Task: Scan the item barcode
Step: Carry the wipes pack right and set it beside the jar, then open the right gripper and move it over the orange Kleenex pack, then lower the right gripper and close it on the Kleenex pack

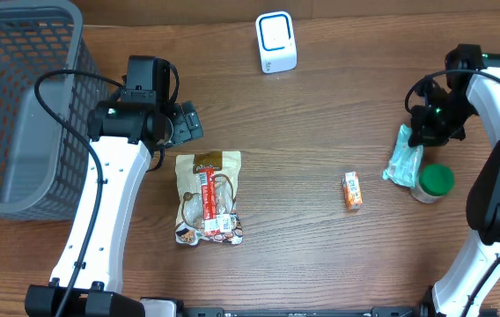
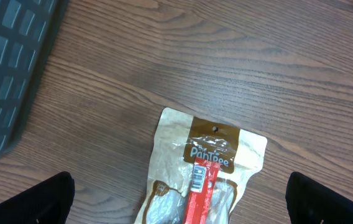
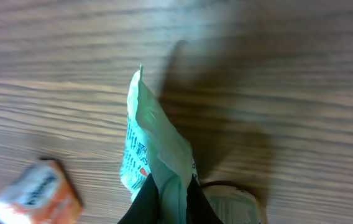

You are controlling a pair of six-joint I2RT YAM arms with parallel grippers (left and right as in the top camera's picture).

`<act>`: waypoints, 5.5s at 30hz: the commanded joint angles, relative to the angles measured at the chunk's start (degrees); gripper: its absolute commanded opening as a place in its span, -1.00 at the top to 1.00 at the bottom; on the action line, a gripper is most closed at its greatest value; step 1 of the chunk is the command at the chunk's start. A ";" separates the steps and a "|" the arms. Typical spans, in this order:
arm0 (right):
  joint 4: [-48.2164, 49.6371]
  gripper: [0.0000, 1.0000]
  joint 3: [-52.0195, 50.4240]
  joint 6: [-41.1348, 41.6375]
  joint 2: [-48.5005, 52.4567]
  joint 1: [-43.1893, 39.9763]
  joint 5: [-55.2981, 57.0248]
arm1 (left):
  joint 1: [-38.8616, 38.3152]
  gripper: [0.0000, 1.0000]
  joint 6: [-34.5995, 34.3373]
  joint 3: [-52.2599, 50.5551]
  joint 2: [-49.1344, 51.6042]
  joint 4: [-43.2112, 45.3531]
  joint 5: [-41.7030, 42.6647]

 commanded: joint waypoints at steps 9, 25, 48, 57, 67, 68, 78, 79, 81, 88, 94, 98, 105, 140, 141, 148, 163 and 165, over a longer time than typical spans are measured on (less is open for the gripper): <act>4.39 -0.46 -0.66 -1.57 -1.42 0.20 3.87 | 0.02 -1.00 0.85 0.48 -0.28 -0.04 -0.94; -10.23 -0.55 10.10 9.14 -6.29 8.76 -7.10 | 0.02 -1.00 0.85 0.48 -0.28 -0.04 -0.94; -21.24 -1.00 2.32 28.81 -18.10 28.85 4.98 | 0.02 -1.00 0.83 0.48 -0.28 -0.04 -0.94; -11.45 -1.00 -11.37 31.43 -28.63 28.87 5.92 | 0.02 -1.00 0.83 0.48 -0.28 -0.04 -0.92; 7.43 -0.97 -27.04 31.47 -28.63 28.87 3.28 | 0.02 -0.99 0.83 0.48 -0.28 -0.04 -0.94; 9.75 -0.94 -28.41 31.45 -28.63 28.87 2.64 | 0.02 -0.99 0.83 0.48 -0.28 -0.04 -0.94; 27.87 -0.85 -38.53 31.43 -28.63 28.94 -2.86 | 0.02 -0.99 0.85 0.48 -0.28 -0.04 -0.94; 28.83 -0.85 -39.28 31.43 -28.63 28.94 -4.02 | 0.02 -0.99 0.85 0.48 -0.28 -0.04 -0.94; 29.62 -0.82 -39.85 31.28 -28.63 28.94 -7.34 | 0.02 -1.00 0.85 0.48 -0.28 -0.04 -0.94; 30.99 -0.82 -39.85 19.74 -28.63 29.03 -25.18 | 0.02 -1.00 0.85 0.48 -0.28 -0.04 -0.94; 32.06 -0.80 -39.85 28.11 -28.63 28.55 -12.90 | 0.02 -1.00 0.85 0.48 -0.28 -0.04 -0.94; 33.18 -0.73 -39.85 34.51 -28.63 28.55 -7.06 | 0.02 -0.99 0.85 0.48 -0.28 -0.04 -0.94; 32.76 0.10 -39.98 42.47 -28.61 28.55 -4.98 | 0.02 -1.00 0.85 0.48 -0.28 -0.04 -0.94; 47.15 0.39 -48.59 50.10 -25.27 28.92 -5.22 | 0.02 -0.99 0.85 0.48 -0.28 -0.04 -0.94; 47.63 0.41 -48.59 50.10 -24.41 29.20 -5.66 | 0.02 -1.00 0.85 0.48 -0.28 -0.04 -0.92; 49.33 0.93 -48.52 50.95 -22.73 29.42 -7.89 | 0.02 -1.00 0.85 0.48 -0.28 -0.04 -0.92; 52.15 0.93 -48.30 53.75 -22.80 29.11 -14.16 | 0.02 -0.99 0.85 0.48 -0.26 -0.07 -0.94; 51.58 0.93 -48.11 53.72 -23.21 29.07 -14.01 | 0.02 -1.00 0.85 0.48 -0.28 -0.07 -0.94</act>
